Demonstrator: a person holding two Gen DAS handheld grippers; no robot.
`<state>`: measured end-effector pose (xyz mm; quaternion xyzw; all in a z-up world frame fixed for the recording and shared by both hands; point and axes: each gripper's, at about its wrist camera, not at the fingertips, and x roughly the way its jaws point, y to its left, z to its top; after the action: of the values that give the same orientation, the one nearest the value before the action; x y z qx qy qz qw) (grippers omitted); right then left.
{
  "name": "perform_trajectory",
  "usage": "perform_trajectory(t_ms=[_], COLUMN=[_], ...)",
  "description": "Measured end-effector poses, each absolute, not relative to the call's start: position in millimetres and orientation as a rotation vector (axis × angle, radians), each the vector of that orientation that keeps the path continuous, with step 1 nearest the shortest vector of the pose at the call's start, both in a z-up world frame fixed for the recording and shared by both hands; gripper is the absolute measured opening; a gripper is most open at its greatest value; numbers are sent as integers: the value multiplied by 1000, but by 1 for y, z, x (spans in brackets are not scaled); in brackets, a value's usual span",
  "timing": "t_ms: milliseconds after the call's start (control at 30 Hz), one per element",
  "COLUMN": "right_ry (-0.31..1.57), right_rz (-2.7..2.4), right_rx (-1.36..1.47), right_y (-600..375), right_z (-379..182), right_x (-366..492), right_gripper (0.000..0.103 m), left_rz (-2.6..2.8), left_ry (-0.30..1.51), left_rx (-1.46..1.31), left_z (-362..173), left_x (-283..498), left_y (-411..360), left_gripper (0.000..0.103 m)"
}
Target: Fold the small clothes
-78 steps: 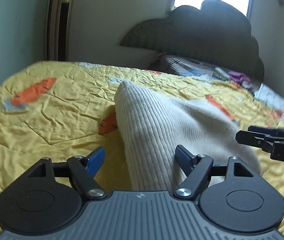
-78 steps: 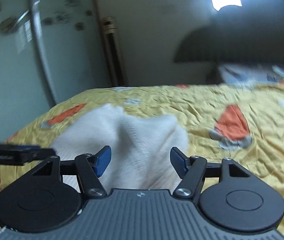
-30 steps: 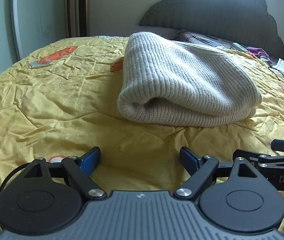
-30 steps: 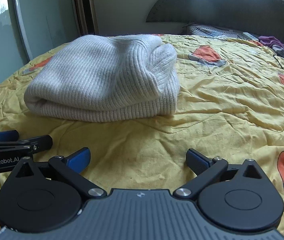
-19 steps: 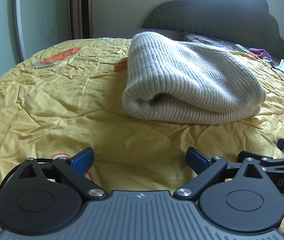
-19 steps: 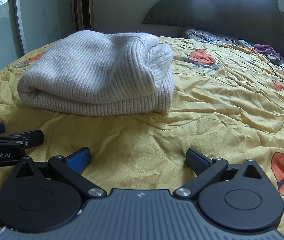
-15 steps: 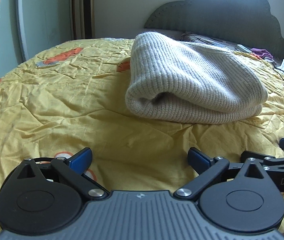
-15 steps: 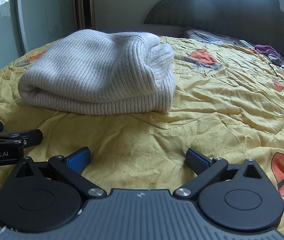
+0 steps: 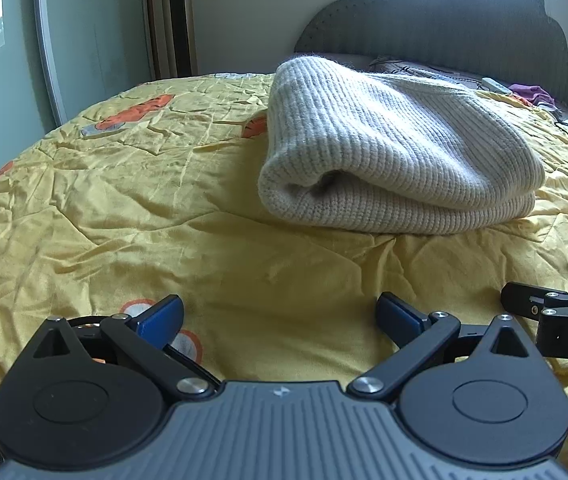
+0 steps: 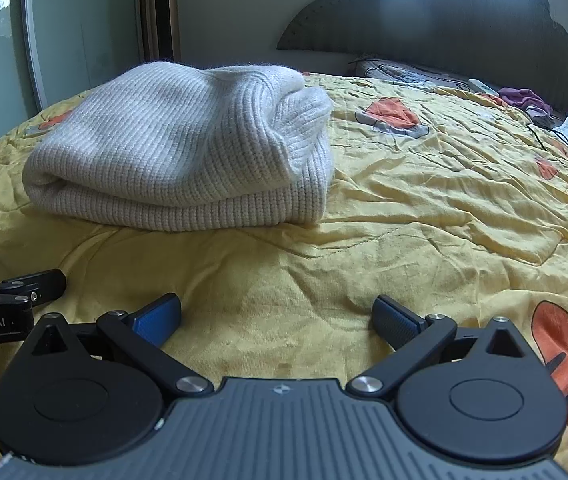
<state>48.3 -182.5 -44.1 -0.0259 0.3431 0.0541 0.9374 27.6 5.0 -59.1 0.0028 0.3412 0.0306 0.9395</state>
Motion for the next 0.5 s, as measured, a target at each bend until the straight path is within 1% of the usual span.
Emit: perform_trajectory(t_ms=[500], right_ry=[697], right_rz=[110], right_rx=[-52], right_y=[-183], right_z=[-44], right_x=[47], right_gripper=[103], left_rz=[62], left_ry=[696], left_rx=[4], left_z=[-59], left_x=[28], left_y=[5], left_gripper=[103])
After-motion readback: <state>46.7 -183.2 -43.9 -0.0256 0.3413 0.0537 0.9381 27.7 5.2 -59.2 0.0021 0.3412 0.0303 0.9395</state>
